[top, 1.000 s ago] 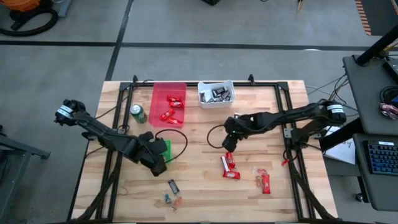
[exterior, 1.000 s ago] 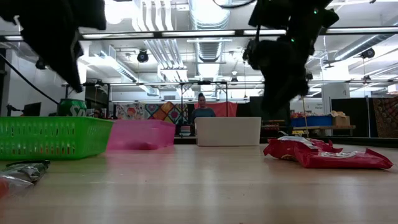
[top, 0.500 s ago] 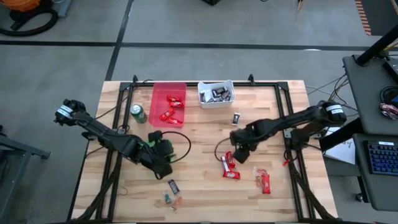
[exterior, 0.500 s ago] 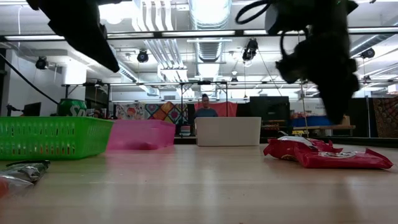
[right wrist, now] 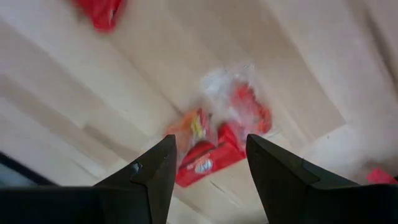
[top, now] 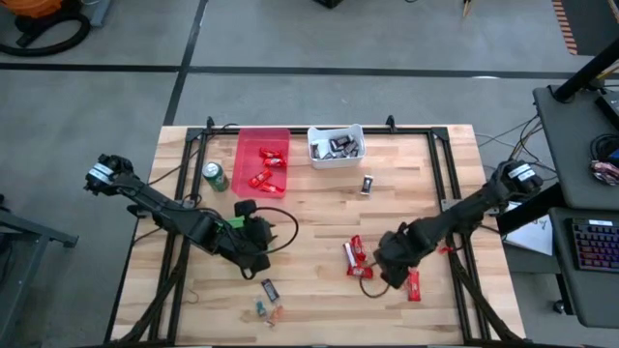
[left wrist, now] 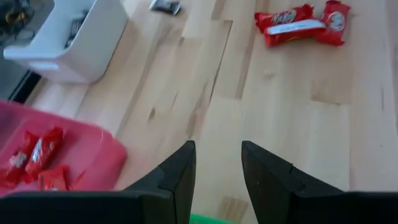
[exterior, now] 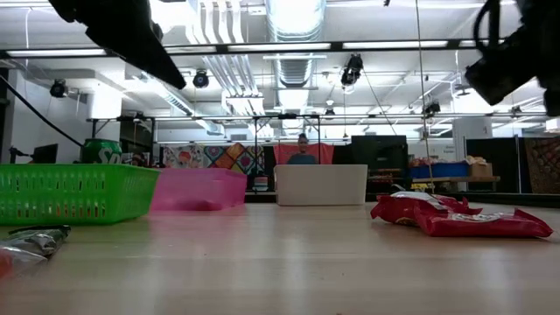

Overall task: Organize candy in baskets
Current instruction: Put the orange gummy into the green bin

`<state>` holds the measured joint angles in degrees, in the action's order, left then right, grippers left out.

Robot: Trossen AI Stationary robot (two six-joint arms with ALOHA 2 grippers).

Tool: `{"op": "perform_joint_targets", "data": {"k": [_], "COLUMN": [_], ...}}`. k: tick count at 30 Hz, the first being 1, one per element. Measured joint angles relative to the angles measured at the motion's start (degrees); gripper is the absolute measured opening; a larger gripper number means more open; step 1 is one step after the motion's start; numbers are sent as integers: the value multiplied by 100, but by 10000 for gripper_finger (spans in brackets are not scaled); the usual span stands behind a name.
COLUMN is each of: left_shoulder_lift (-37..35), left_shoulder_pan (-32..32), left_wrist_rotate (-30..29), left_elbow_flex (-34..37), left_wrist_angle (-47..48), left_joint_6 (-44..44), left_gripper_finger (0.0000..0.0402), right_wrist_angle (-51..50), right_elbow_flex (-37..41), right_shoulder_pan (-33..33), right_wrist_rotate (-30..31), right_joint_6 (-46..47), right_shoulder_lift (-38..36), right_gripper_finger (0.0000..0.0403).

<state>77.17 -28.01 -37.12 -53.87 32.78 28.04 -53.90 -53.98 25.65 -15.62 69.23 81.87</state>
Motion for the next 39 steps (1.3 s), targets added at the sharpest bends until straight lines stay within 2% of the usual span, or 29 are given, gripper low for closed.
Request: {"op": "perform_joint_targets", "data": {"k": [8, 19, 24, 33, 39], "left_shoulder_lift": [0, 2, 2, 2, 2], "left_shoulder_pan": [0, 4, 4, 4, 4], "left_wrist_rotate": [-6, -7, -4, -3, -2], "left_elbow_flex": [-10, -76, -76, -76, -76], "left_wrist_angle": [-482, -544, -609, -672, -672], "left_joint_6": [-746, -855, -827, -757, -757], "left_gripper_finger": [113, 113, 113, 113, 113], "right_wrist_angle": [23, 70, 91, 174, 204], "right_elbow_flex": [81, 82, 61, 79, 87], "right_shoulder_pan": [271, 245, 242, 180, 179], "right_wrist_rotate": [594, 946, 1028, 1133, 1375], "right_joint_6": [168, -511, -569, -763, -883], "right_shoulder_lift": [200, 1126, 1281, 1224, 1063], "right_gripper_finger": [187, 180, 138, 24, 11]}}
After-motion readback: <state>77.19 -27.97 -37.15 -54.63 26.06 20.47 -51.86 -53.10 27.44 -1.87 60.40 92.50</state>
